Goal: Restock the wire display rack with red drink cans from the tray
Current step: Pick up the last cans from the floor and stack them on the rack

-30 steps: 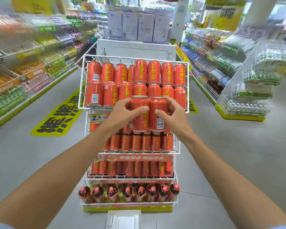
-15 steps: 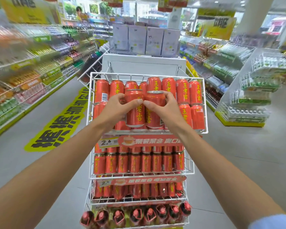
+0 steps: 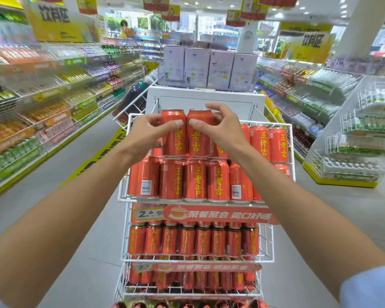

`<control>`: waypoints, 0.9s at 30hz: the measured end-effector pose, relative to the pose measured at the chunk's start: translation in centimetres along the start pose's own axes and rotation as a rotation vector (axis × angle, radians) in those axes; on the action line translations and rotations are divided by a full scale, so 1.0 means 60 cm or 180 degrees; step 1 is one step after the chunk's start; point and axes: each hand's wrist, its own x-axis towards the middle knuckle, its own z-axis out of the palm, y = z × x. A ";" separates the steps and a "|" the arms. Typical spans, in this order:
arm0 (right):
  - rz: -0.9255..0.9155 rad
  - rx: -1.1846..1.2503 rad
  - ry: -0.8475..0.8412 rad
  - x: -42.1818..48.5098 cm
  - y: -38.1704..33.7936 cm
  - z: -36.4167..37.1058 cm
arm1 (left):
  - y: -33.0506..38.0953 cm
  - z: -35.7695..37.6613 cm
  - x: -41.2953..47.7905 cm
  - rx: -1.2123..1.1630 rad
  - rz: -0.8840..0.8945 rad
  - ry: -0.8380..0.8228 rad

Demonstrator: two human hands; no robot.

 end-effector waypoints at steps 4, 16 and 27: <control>-0.0129 -0.0520 0.0036 0.022 0.005 0.010 | -0.014 -0.008 0.017 0.0191 0.0029 0.0120; -0.0131 -0.1038 0.0141 0.027 0.035 0.040 | -0.042 -0.010 0.041 0.0539 -0.0028 0.0509; -0.0351 -0.1172 0.0161 0.025 0.034 0.041 | -0.057 -0.009 0.054 0.0486 -0.0181 0.0445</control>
